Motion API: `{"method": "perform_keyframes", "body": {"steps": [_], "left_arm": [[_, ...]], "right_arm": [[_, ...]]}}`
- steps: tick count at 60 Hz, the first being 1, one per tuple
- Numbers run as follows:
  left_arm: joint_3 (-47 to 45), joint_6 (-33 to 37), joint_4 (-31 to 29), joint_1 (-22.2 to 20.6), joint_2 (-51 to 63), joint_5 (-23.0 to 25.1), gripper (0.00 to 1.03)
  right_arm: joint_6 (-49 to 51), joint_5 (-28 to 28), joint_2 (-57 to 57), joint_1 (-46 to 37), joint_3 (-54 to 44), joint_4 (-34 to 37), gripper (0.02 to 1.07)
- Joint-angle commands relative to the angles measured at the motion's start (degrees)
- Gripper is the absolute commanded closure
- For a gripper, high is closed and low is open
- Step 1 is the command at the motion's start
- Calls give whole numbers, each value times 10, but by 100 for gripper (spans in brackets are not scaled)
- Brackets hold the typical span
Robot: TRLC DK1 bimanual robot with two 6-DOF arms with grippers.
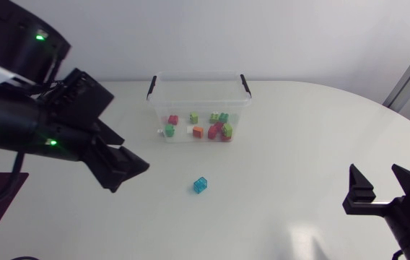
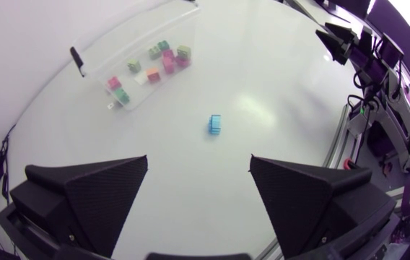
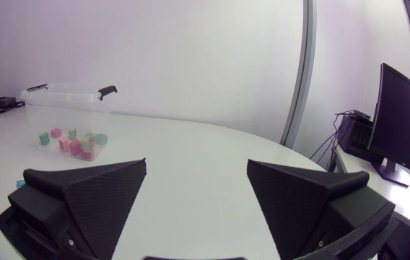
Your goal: Place the duplo bricks in the container
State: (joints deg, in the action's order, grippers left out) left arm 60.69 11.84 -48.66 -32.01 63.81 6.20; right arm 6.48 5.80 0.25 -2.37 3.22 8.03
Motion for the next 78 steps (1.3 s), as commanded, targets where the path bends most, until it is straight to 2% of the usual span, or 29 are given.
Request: {"method": "perform_keyframes", "body": {"steps": [1,13,29,47,54,62,70,78], "left_arm": [[30,-2,-11,-30,47,9,4],[55,-7,13,-52,131,6,4],[50,-30,56,-107,238,-13,4],[70,-31,74,-149,339,-16,4],[75,-30,81,-154,366,-17,4],[96,-25,89,-140,401,-24,4],[106,-16,129,-126,423,-28,4],[125,-10,133,-118,448,-30,4]], "right_arm": [[8,3,-5,-4,-3,16,6],[8,3,-5,-4,-3,16,6],[8,3,-5,-4,-3,16,6],[8,3,-5,-4,-3,16,6],[8,3,-5,-4,-3,16,6],[8,3,-5,-4,-3,16,6],[8,3,-5,-4,-3,16,6],[8,3,-5,-4,-3,16,6]]}}
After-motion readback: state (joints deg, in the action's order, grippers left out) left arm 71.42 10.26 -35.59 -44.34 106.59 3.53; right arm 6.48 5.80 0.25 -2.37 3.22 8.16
